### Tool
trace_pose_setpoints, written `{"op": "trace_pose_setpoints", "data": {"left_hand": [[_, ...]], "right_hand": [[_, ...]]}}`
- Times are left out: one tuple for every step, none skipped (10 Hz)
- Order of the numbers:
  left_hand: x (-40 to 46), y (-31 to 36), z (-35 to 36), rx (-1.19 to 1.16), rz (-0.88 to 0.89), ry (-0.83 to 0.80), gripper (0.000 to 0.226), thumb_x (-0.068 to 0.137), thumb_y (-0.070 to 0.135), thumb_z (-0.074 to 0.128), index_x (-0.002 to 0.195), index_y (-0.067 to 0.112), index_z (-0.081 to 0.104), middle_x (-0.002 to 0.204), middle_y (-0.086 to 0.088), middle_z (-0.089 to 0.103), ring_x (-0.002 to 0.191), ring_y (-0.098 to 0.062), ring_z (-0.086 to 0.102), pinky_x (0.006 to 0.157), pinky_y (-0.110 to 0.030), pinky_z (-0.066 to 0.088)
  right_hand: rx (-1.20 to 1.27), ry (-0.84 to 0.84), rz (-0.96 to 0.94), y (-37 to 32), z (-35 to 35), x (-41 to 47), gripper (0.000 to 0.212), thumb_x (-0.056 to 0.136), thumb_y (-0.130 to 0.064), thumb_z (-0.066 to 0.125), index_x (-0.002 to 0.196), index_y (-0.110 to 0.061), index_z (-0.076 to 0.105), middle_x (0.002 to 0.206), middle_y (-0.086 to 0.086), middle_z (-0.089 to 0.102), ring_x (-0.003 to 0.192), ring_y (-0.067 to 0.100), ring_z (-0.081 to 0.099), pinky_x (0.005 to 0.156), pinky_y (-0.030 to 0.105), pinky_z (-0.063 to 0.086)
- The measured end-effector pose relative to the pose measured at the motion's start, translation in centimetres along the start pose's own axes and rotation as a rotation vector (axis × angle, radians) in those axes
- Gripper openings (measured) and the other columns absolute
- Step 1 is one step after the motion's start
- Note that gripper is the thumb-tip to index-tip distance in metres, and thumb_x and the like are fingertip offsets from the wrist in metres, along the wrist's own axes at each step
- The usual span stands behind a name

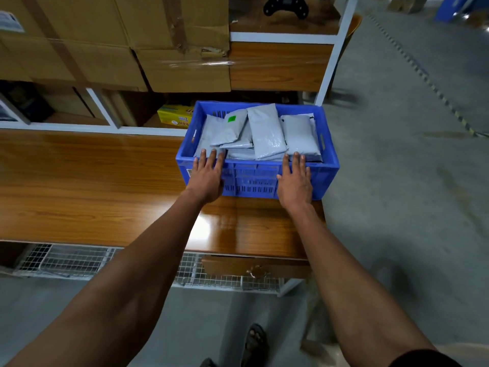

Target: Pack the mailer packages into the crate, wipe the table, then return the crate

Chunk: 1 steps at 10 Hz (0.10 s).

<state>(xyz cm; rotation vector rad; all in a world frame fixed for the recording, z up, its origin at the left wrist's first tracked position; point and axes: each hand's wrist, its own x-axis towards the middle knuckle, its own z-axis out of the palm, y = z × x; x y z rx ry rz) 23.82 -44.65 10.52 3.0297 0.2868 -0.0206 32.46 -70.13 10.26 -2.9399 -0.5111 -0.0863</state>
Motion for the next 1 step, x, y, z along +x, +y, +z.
{"op": "trace_pose_setpoints", "data": {"left_hand": [[-2.37,0.99,-0.82,-0.094,-0.001,0.005,0.084,0.106,0.029,0.058,0.169,0.005,0.008,0.176,-0.020,0.007,0.162,-0.044,0.005,0.131,-0.053,0.018]], "right_hand": [[0.050,-0.005,0.007,-1.05,-0.44,-3.09,0.065,0.114,-0.039,0.036,0.169,-0.017,0.008,0.177,0.013,0.000,0.164,0.030,0.000,0.131,0.050,0.004]]}}
